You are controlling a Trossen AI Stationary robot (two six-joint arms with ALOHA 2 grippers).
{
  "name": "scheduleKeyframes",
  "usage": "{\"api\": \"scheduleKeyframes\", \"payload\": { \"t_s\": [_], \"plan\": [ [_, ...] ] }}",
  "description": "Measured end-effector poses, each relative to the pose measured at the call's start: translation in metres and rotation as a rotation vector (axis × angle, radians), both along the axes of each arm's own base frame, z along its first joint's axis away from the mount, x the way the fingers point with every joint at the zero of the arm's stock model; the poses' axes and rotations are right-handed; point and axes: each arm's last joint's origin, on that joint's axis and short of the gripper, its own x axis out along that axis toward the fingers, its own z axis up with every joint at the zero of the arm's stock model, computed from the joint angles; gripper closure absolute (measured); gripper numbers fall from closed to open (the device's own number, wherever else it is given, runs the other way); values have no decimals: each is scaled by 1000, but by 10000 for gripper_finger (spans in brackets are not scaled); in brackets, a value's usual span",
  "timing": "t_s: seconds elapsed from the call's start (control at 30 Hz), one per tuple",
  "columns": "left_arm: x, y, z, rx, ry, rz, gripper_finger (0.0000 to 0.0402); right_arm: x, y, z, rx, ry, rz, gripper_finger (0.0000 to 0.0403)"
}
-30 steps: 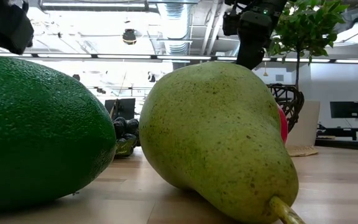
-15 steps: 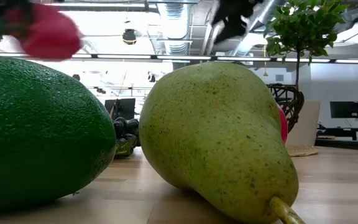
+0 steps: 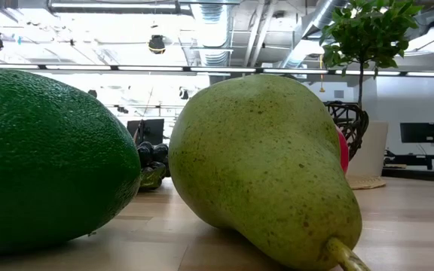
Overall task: Build produce basket
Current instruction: Put the red bell pepper into the black basket
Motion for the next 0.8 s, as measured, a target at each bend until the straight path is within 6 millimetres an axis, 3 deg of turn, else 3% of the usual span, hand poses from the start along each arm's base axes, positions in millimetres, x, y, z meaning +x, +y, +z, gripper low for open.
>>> {"api": "scheduleKeyframes", "payload": {
  "t_s": [0.23, 0.37, 0.5, 0.8],
  "plan": [
    [19, 0, 6, -9, -94, -10, 150, 1, 7, 7, -91, -70, -12, 15],
    [38, 3, 8, -12, -149, -39, 150, 13, 11, -5, -87, -32, 1, 15],
    [57, 7, 3, -8, -155, -84, 150, 23, 17, -12, -87, -30, 17, 15],
    [83, 11, -7, -17, -155, -129, 150, 23, 23, -10, -52, -54, 27, 15]
  ]
}}
